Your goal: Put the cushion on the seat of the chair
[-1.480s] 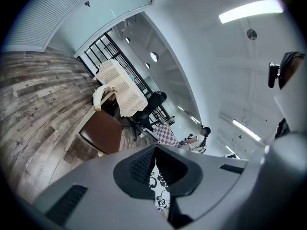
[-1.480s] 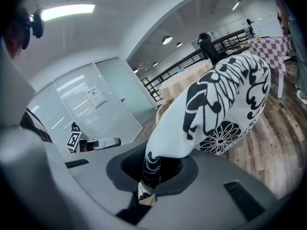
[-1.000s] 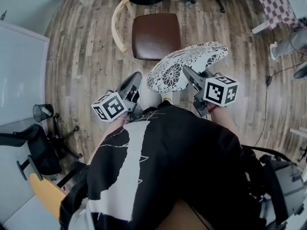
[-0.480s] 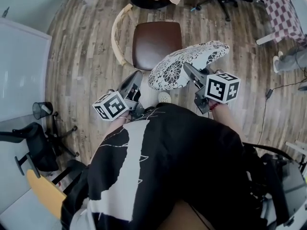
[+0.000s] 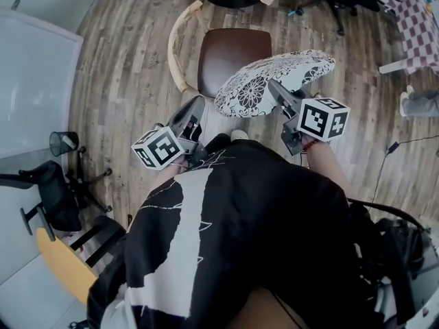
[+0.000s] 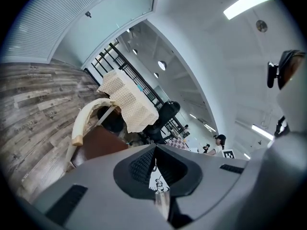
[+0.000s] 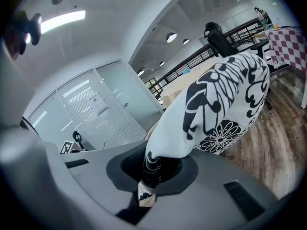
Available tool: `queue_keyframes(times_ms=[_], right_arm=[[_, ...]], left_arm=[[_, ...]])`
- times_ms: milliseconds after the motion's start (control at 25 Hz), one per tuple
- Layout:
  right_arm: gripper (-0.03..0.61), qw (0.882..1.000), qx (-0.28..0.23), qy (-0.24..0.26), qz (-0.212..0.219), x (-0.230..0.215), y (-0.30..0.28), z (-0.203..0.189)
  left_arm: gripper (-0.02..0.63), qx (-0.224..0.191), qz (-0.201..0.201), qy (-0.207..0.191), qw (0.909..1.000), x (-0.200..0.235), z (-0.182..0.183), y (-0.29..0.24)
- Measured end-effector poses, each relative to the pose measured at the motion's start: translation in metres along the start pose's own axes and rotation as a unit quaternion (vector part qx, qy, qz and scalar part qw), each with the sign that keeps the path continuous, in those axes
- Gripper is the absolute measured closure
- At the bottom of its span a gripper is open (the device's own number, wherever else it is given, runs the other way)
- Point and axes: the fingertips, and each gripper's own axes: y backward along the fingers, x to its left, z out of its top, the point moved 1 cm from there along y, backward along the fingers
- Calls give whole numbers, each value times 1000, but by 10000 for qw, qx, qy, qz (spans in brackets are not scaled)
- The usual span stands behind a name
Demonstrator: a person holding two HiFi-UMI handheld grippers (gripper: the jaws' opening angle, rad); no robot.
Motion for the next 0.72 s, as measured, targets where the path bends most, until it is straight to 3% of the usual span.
queue_keyframes(times_ms=[360,720], right_arm=[[549,9998,-155,-129,46,8,-26,16],[549,9989,-344,-304,-36,3,-39,22]], left_arm=[[600,-160,129,27,9998,13,16,-4],[600,99,-77,-208,9997,20,24,-21]])
